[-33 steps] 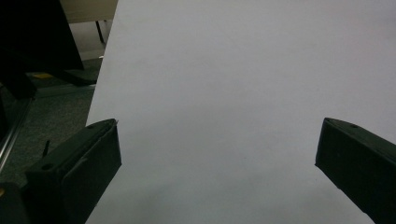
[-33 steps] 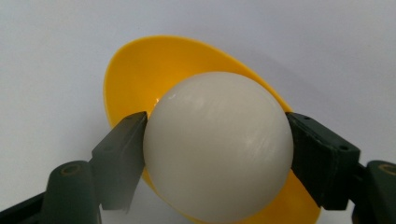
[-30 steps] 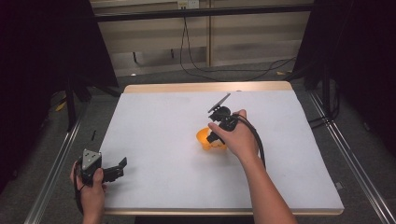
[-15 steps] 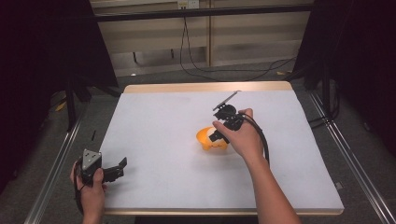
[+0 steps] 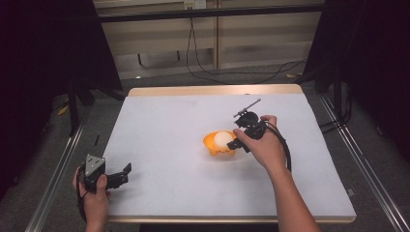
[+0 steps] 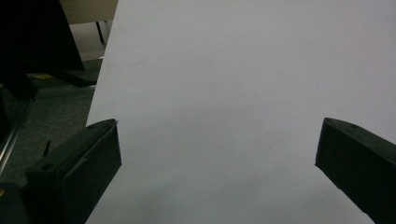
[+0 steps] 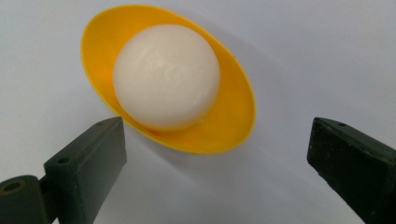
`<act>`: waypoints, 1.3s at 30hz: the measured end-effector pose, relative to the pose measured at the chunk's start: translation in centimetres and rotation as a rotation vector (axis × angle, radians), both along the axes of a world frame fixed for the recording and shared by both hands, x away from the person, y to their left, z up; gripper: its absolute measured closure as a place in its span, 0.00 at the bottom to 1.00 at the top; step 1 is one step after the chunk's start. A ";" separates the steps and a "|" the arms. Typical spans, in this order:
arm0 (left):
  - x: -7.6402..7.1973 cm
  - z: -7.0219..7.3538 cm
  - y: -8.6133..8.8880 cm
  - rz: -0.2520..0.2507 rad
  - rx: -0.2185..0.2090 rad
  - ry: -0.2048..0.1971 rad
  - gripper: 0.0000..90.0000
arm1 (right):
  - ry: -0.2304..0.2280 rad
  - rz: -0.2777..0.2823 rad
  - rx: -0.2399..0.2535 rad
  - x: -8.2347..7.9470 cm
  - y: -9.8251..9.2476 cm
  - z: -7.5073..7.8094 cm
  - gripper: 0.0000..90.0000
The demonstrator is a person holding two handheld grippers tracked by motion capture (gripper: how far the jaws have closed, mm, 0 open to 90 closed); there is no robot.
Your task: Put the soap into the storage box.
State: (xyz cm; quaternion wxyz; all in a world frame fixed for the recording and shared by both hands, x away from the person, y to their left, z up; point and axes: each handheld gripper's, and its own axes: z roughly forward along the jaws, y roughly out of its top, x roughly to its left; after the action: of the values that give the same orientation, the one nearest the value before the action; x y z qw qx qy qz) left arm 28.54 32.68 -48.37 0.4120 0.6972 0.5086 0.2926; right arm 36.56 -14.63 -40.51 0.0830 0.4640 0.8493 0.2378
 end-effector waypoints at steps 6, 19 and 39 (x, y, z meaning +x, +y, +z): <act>0.0 0.0 0.0 -0.002 0.003 0.001 0.00 | -0.011 -0.017 0.004 -0.6 -1.3 -0.4 0.05; 0.0 0.0 0.0 0.000 0.005 0.002 0.00 | -0.030 -0.064 -0.006 -2.2 -4.3 -1.5 0.04; 0.0 0.0 0.0 0.002 0.009 0.002 0.00 | -0.025 -0.125 -0.002 -4.7 -9.1 -3.6 0.04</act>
State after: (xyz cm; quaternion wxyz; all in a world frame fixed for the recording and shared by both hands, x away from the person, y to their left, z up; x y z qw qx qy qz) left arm 28.56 32.65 -48.37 0.4080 0.6987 0.5083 0.2949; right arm 31.87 -23.69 -44.08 0.1089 0.5128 0.8178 0.2373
